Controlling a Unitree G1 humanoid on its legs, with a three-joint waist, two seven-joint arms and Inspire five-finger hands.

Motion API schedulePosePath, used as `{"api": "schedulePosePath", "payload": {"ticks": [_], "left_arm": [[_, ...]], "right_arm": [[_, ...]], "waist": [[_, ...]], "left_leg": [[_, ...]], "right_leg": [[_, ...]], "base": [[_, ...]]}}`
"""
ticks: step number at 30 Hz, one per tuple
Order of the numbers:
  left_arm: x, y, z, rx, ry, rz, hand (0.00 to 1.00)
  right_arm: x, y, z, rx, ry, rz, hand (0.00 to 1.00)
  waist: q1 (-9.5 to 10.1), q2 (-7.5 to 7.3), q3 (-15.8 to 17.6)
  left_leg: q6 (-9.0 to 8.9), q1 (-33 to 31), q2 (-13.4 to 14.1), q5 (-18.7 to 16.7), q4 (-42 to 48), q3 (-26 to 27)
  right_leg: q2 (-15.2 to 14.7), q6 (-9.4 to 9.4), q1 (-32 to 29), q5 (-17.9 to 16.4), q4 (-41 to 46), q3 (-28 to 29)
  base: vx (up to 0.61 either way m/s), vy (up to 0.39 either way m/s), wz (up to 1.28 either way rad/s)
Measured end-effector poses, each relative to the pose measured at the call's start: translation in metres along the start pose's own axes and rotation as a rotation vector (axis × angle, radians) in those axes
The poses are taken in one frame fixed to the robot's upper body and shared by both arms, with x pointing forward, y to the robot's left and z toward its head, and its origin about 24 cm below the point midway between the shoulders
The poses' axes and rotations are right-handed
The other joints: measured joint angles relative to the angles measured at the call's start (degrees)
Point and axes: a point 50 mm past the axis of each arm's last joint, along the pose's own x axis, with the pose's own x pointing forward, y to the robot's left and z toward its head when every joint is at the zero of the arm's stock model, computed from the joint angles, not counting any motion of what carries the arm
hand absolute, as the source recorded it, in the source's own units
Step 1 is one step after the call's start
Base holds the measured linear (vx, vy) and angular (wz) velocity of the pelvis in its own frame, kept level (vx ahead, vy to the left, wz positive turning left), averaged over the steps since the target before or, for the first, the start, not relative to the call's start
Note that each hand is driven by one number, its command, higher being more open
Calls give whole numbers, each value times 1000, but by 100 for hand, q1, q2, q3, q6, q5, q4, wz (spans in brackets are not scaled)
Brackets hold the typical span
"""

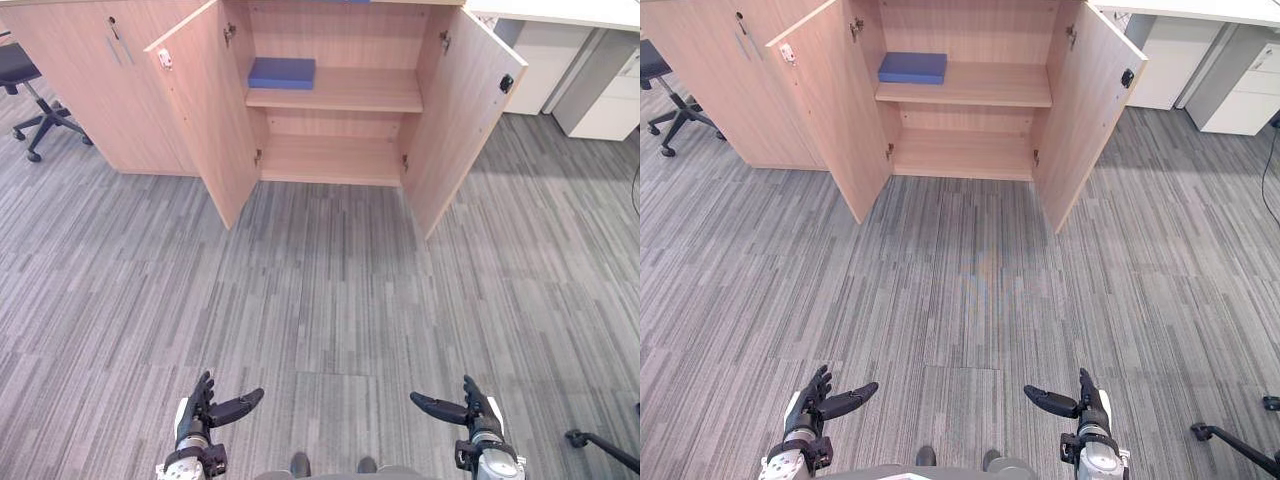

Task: Walk over to the cabinet, pick up the folder, carry it to the office cabinet, place the folder inside the office cabinet, then close the office cabinet door

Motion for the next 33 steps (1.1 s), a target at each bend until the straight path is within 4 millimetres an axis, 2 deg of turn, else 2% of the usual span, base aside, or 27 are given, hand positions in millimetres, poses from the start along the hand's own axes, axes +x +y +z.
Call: {"api": "schedulePosePath", "payload": {"ticks": [2, 4, 6, 8, 9, 10, 12, 13, 15, 16, 17, 18, 19, 20, 21, 22, 23, 24, 25, 26, 27, 28, 29, 30, 31, 32, 33], "left_arm": [[0, -3, 1, -10, -7, -5, 100], [-1, -10, 1, -48, -10, -14, 100], [-2, -15, 1, -75, -14, -21, 100], [-1, -14, 4, -76, -21, -17, 100], [1, -13, 7, -70, -30, -15, 100], [3, -9, 10, -50, -36, -3, 100], [4, -4, 12, -26, -40, 12, 100], [8, -5, 18, -22, -52, 13, 100], [17, -11, 34, -24, -97, -3, 100], [21, -14, 42, -26, -121, -11, 100], [24, -16, 49, -23, -141, -18, 100], [23, -18, 47, -22, -135, -24, 100], [23, -20, 45, -27, -129, -28, 100], [24, -25, 45, -39, -127, -35, 100], [26, -27, 48, -33, -129, -52, 100], [26, -30, 44, -38, -116, -57, 100], [21, -31, 33, -51, -88, -60, 100], [19, -30, 31, -51, -86, -62, 100], [19, -30, 31, -51, -84, -64, 100], [20, -32, 33, -53, -92, -70, 100], [19, -33, 35, -54, -99, -74, 100], [19, -35, 36, -57, -105, -84, 100], [19, -35, 37, -56, -111, -89, 100], [19, -35, 38, -56, -114, -93, 100], [17, -34, 34, -57, -104, -92, 100], [15, -33, 30, -58, -91, -88, 100], [15, -33, 28, -57, -82, -85, 100]], "right_arm": [[4, 2, 8, 11, -22, -6, 100], [7, 0, 16, 29, -43, -24, 100], [8, -4, 18, 42, -47, -48, 100], [9, -2, 23, 51, -59, -48, 100], [9, -1, 23, 56, -62, -45, 100], [8, 0, 21, 74, -52, -43, 100], [7, 0, 20, 75, -53, -44, 100], [8, 0, 23, 65, -61, -39, 100], [10, 1, 27, 51, -73, -32, 100], [10, 1, 29, 52, -80, -30, 100], [9, 1, 31, 48, -92, -28, 100], [6, -2, 26, 43, -84, -34, 100], [7, -4, 27, 38, -84, -37, 100], [11, -4, 35, 35, -101, -36, 100], [13, 0, 42, 42, -120, -25, 100], [13, 0, 41, 38, -119, -20, 100], [12, 1, 40, 21, -116, -8, 100], [12, 2, 40, 19, -118, -3, 100], [12, 7, 43, 23, -131, 7, 100], [11, 9, 48, 33, -154, 11, 100], [10, 10, 52, 37, -174, 14, 100], [10, 11, 59, 43, -212, 18, 100], [10, 12, 66, 65, -237, 23, 100], [11, 12, 67, 73, -240, 23, 100], [14, 12, 69, 78, -237, 20, 100], [16, 12, 69, 82, -227, 14, 100], [17, 13, 67, 81, -216, 14, 100]], "waist": [[41, 22, 49], [55, 97, 88], [44, 125, 129], [26, 168, 286], [-1, 158, 354], [-50, 147, 420], [-47, 187, 473], [-64, 240, 560], [-120, 417, 698], [-173, 459, 732], [-225, 402, 747], [-266, 328, 730], [-322, 375, 745], [-305, 564, 800], [-355, 518, 847], [-355, 490, 877], [-291, 448, 921], [-260, 453, 923], [-132, 349, 978], [-10, 264, 1015], [37, 227, 1034], [137, 205, 1033], [218, 193, 1039], [251, 176, 1040], [309, 158, 1022], [381, 167, 1006], [424, 160, 989]], "left_leg": [[38, -242, 1, -182, 289, 117], [166, -560, 31, -612, 816, 217], [232, -720, 42, -932, 1263, 335], [360, -558, 34, -1141, 1375, 257], [410, -471, 20, -1171, 1383, 196], [496, -291, 22, -1256, 1389, 83], [474, 0, 74, -1370, 1251, 1], [413, 235, 200, -1381, 1125, -72], [310, 527, 465, -1370, 792, -301], [182, 632, 566, -1354, 635, -423], [-96, 864, 608, -1451, 519, -487], [-392, 1179, 619, -1620, 529, -524], [-443, 1265, 704, -1648, 603, -552], [-521, 1192, 897, -1606, 847, -554], [-1070, 873, 922, -1222, 1665, -444], [-1090, 574, 981, -714, 2671, -369], [-1129, -46, 1201, 215, 4526, -320], [-1005, -271, 1280, 65, 5075, -268], [-764, -872, 1412, -427, 6019, -58], [-649, -1263, 1448, -661, 6085, 196], [-573, -1500, 1450, -770, 5978, 341], [-346, -1978, 1424, -934, 5475, 562], [-252, -2321, 1289, -981, 4598, 622], [-272, -2395, 1160, -936, 3959, 579], [-368, -2388, 849, -555, 2291, 318], [-375, -2401, 694, 80, 1381, 125], [-380, -2363, 651, 433, 1332, 64]], "right_leg": [[-17, 8, -140, -5, 1, 79], [-58, 174, -320, -183, 214, 103], [-147, 343, -630, -600, 992, 100], [-268, 406, -1396, -737, 2922, -106], [-310, 408, -1674, -755, 3477, -197], [-354, 284, -1920, -906, 3933, -294], [-361, 142, -2227, -1043, 3672, -600], [-278, 94, -2349, -996, 3112, -875], [10, -4, -2657, -592, 2024, -1179], [157, -40, -2827, -177, 1369, -1228], [273, -112, -2974, 646, 415, -1136], [280, -358, -2936, 1621, 151, -999], [260, -549, -2915, 2073, 351, -1068], [397, -622, -2970, 1731, 668, -1158], [316, -637, -2945, 1296, 1142, -1234], [304, -633, -2670, 975, 1258, -1254], [415, -652, -1931, 649, 1050, -1239], [464, -672, -1666, 571, 947, -1220], [526, -696, -1044, 413, 654, -1142], [526, -712, -682, 341, 430, -1067], [519, -704, -476, 311, 279, -1025], [517, -673, -143, 212, 47, -922], [499, -633, 130, 68, -82, -814], [463, -580, 244, -12, -117, -744], [389, -487, 481, -182, -180, -562], [339, -321, 701, -379, -208, -335], [300, -233, 809, -464, -201, -209]], "base": [[-21, 12, -24], [14, 33, -13], [56, 50, -2], [113, 82, 2], [227, 83, 31], [241, 47, 34], [360, 36, 24], [646, -10, 40], [582, -42, 58], [487, -66, 74], [821, -157, 82], [860, -188, 74], [736, -182, 32], [553, -163, 28], [691, -243, 24], [855, -311, 36], [720, -269, 15], [671, -219, -1], [609, -180, -13], [601, -170, -15], [585, -143, -23], [598, -96, -32], [599, -62, -40], [628, 10, -55], [649, 78, -80], [658, 117, -93], [712, 189, -95]]}}
